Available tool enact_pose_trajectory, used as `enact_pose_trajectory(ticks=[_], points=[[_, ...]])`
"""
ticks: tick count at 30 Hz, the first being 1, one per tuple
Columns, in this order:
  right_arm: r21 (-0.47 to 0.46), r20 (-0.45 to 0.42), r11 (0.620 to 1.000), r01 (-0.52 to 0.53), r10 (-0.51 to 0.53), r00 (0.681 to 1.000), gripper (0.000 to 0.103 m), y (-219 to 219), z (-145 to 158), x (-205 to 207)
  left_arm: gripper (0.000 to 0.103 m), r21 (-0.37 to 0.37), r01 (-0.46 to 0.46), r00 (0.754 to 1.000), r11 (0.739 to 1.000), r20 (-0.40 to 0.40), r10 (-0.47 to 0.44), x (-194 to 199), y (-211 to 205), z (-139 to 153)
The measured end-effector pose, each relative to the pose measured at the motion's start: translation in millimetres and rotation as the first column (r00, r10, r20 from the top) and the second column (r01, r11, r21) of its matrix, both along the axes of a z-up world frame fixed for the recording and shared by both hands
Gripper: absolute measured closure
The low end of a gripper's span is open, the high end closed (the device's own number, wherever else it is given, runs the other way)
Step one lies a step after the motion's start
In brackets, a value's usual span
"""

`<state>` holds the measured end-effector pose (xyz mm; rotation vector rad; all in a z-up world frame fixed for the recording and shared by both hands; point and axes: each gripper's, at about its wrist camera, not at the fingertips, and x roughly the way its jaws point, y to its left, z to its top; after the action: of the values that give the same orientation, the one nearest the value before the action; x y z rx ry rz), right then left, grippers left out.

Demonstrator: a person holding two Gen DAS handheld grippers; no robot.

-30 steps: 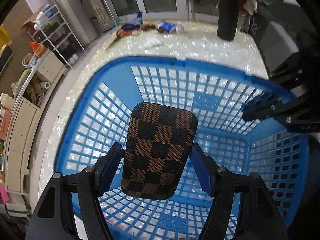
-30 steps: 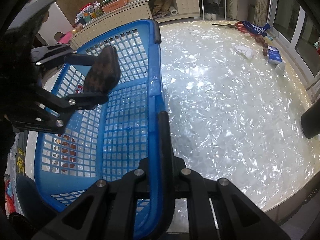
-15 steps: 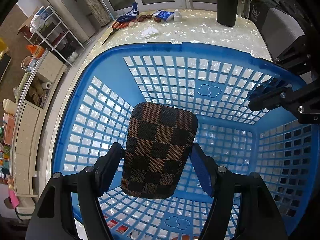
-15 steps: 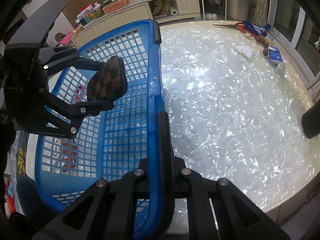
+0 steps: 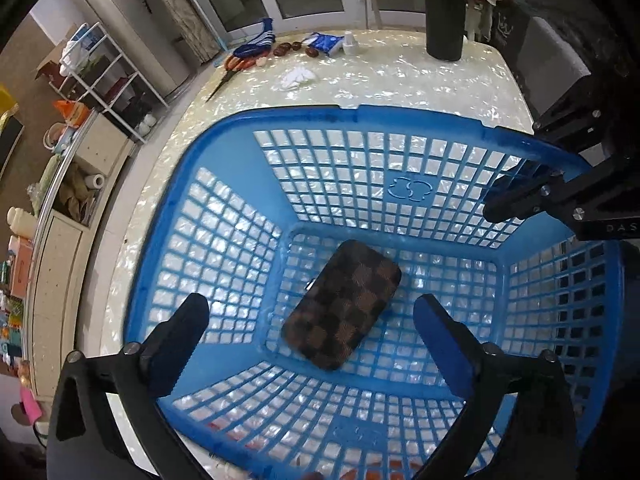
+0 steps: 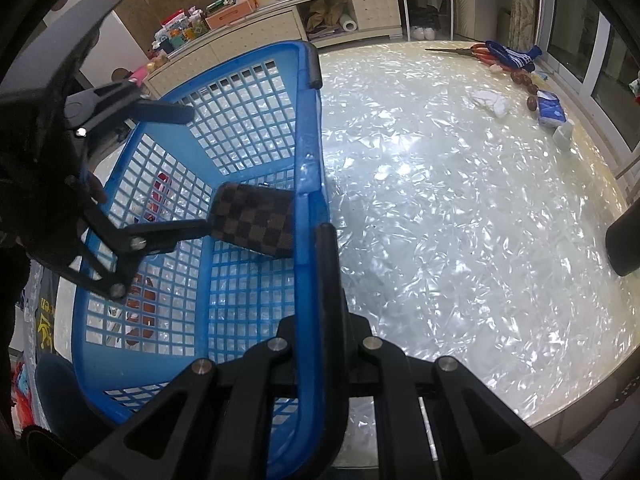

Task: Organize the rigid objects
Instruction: 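Move the left tool back toward the remaining items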

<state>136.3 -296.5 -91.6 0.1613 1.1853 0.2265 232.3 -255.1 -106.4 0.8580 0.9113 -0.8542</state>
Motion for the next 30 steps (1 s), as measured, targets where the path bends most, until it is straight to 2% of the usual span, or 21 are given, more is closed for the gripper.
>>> enact_pose_trajectory(ticks=[6,11,15,17,21,30], points=[[-0.006,-0.002,1.0,-0.001,0.001,1.0,0.096,0.3,0.3,-0.1,0.0,-0.013,-0.046,0.994,0.999,0.096,0.047,-6.5,23.1,33.1],[-0.018,-0.005,1.0,-0.007,0.007,1.0,0.096,2.2,0.6,0.2,0.0,-0.029,-0.103,0.991,0.994,0.086,0.105,-15.8,58.5,59.7],[-0.026,-0.009,1.0,-0.01,0.01,1.0,0.096,3.6,0.7,0.5,0.0,0.012,-0.147,0.982,0.989,0.124,0.144,-30.6,90.3,69.4],[-0.033,-0.009,0.999,-0.013,0.012,1.0,0.096,4.3,1.5,-0.1,0.0,0.003,-0.185,0.978,0.983,0.102,0.184,-35.7,110.2,72.7],[-0.051,-0.006,0.998,-0.026,0.026,1.0,0.096,6.3,4.5,-2.8,0.0,-0.018,-0.284,0.958,0.959,0.04,0.284,-42.7,145.2,69.4],[-0.053,-0.011,0.998,-0.022,0.022,1.0,0.096,6.8,4.8,-5.0,0.0,-0.027,-0.391,0.92,0.92,-0.021,0.39,-75.0,191.9,38.6]])
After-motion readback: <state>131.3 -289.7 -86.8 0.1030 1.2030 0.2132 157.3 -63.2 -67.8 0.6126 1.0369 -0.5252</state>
